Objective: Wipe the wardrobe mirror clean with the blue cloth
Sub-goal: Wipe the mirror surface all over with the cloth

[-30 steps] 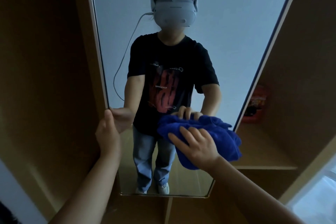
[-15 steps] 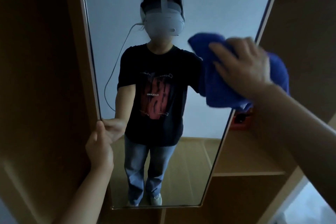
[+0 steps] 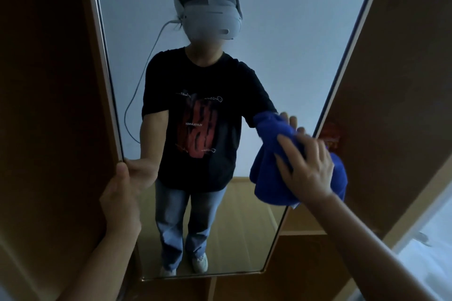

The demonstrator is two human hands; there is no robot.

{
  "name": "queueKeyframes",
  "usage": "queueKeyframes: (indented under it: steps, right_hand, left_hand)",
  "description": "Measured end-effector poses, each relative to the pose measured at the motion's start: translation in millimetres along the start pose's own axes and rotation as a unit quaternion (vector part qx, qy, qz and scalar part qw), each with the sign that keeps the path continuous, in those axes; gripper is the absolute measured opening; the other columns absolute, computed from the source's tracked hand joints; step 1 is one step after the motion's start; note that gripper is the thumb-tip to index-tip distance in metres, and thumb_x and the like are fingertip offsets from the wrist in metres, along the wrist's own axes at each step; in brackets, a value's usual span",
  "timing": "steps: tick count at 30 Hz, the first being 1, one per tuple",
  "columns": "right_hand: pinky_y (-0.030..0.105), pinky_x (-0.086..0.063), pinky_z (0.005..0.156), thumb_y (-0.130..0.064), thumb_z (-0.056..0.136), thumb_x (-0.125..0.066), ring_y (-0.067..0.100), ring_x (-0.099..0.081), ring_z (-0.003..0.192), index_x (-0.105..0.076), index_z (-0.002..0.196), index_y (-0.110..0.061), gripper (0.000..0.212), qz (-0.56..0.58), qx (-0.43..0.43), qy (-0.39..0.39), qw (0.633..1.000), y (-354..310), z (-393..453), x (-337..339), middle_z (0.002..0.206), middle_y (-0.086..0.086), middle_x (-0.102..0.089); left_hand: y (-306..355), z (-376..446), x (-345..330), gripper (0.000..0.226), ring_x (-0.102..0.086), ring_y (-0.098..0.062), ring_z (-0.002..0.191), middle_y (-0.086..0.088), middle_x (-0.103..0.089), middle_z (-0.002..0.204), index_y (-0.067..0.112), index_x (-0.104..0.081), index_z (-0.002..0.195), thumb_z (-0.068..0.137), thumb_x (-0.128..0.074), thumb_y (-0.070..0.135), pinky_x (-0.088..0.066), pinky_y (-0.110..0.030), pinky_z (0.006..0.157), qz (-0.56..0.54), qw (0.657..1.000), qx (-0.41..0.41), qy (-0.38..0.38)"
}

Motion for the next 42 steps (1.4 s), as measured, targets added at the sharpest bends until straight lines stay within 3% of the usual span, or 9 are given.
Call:
queueKeyframes:
  steps: [5, 9, 14, 16, 21, 25, 29, 37, 42]
  right_hand:
    - [0.039, -0.053, 0.059, -0.031, 0.099, -0.036, 0.026, -0.047, 0.084, -0.051, 0.11, -0.018, 0.022, 0.005, -0.021, -0.043, 0.999, -25, -66, -9, 0.105, 0.011, -0.047]
    - [0.041, -0.054, 0.062, -0.032, 0.101, -0.029, 0.027, -0.046, 0.087, -0.05, 0.11, -0.018, 0.026, 0.016, -0.035, -0.113, 0.993, -41, -108, -14, 0.107, 0.011, -0.046]
    - [0.043, -0.056, 0.065, -0.033, 0.102, -0.011, 0.032, -0.056, 0.086, -0.047, 0.115, -0.019, 0.04, 0.036, -0.015, -0.241, 0.97, -56, -148, -16, 0.112, 0.012, -0.043]
    - [0.044, -0.055, 0.065, -0.032, 0.1, -0.023, 0.035, -0.064, 0.079, -0.047, 0.114, -0.019, 0.03, 0.045, -0.034, -0.26, 0.964, -56, -146, -15, 0.11, 0.013, -0.044]
    - [0.057, -0.051, 0.073, -0.025, 0.082, -0.054, 0.046, -0.055, 0.094, -0.042, 0.116, -0.019, 0.036, 0.119, -0.335, -0.248, 0.901, -53, -150, -13, 0.111, 0.025, -0.052]
    - [0.058, -0.047, 0.081, -0.043, 0.082, -0.036, 0.045, -0.048, 0.106, -0.033, 0.119, -0.023, 0.042, 0.169, -0.501, -0.182, 0.829, -94, -139, -20, 0.12, 0.026, -0.045]
    - [0.058, -0.05, 0.076, -0.036, 0.086, -0.042, 0.04, -0.049, 0.102, -0.038, 0.118, -0.018, 0.037, 0.186, -0.477, -0.163, 0.843, -146, -121, -39, 0.115, 0.028, -0.049]
    - [0.046, -0.051, 0.07, -0.029, 0.087, -0.048, 0.029, -0.044, 0.092, -0.048, 0.109, -0.016, 0.025, 0.166, -0.356, -0.13, 0.91, -233, -99, -62, 0.109, 0.012, -0.043]
    - [0.042, -0.053, 0.067, -0.037, 0.101, -0.025, 0.028, -0.045, 0.09, -0.048, 0.107, -0.02, 0.029, 0.178, -0.352, -0.145, 0.908, -292, -100, -76, 0.107, 0.011, -0.042]
  left_hand:
    - [-1, 2, 1, 0.047, -0.049, -0.011, 0.109, 0.017, -0.052, 0.091, 0.014, -0.054, 0.124, 0.092, -0.044, 0.047, -0.037, -0.029, 0.096, 0.025, 1.0, -0.011, -0.006]
    - [-6, 7, 6, 0.044, -0.053, -0.015, 0.115, 0.008, -0.06, 0.105, 0.023, -0.059, 0.114, 0.088, -0.045, 0.055, -0.038, -0.037, 0.104, 0.038, 0.999, -0.018, -0.024]
    - [-1, 6, 10, 0.054, -0.051, -0.01, 0.112, 0.004, -0.055, 0.116, 0.013, -0.054, 0.126, 0.089, -0.046, 0.051, -0.037, -0.025, 0.096, 0.047, 0.998, -0.023, -0.041]
    - [2, 6, 11, 0.049, -0.053, -0.007, 0.104, 0.004, -0.057, 0.109, 0.011, -0.054, 0.125, 0.092, -0.045, 0.046, -0.038, -0.02, 0.09, 0.049, 0.997, -0.021, -0.051]
    - [0, 8, 16, 0.049, -0.056, -0.006, 0.101, 0.009, -0.06, 0.101, 0.014, -0.057, 0.12, 0.087, -0.047, 0.049, -0.038, -0.026, 0.098, 0.052, 0.995, 0.014, -0.089]
    - [-8, 9, 27, 0.06, -0.055, -0.009, 0.109, 0.005, -0.059, 0.115, 0.023, -0.06, 0.112, 0.067, -0.053, 0.062, -0.036, -0.029, 0.102, 0.065, 0.991, 0.041, -0.114]
    - [-2, 13, 26, 0.036, -0.06, -0.009, 0.108, 0.007, -0.068, 0.104, 0.029, -0.065, 0.093, 0.069, -0.056, 0.054, -0.037, -0.033, 0.107, 0.061, 0.984, 0.054, -0.157]
    - [-4, 27, 33, 0.068, -0.057, -0.017, 0.119, 0.001, -0.065, 0.122, 0.026, -0.068, 0.109, 0.063, -0.059, 0.075, -0.038, -0.045, 0.108, 0.132, 0.97, 0.036, -0.202]
    - [-8, 35, 33, 0.052, -0.059, -0.008, 0.09, 0.012, -0.065, 0.091, 0.041, -0.068, 0.083, 0.059, -0.05, 0.084, -0.046, -0.034, 0.09, 0.194, 0.949, 0.018, -0.246]
Point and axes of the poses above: each hand's wrist, its own z-axis towards the middle knuckle, its own x-axis out of the back of the hand, y = z × x, the point moved 5 cm from there along z, towards the middle knuckle
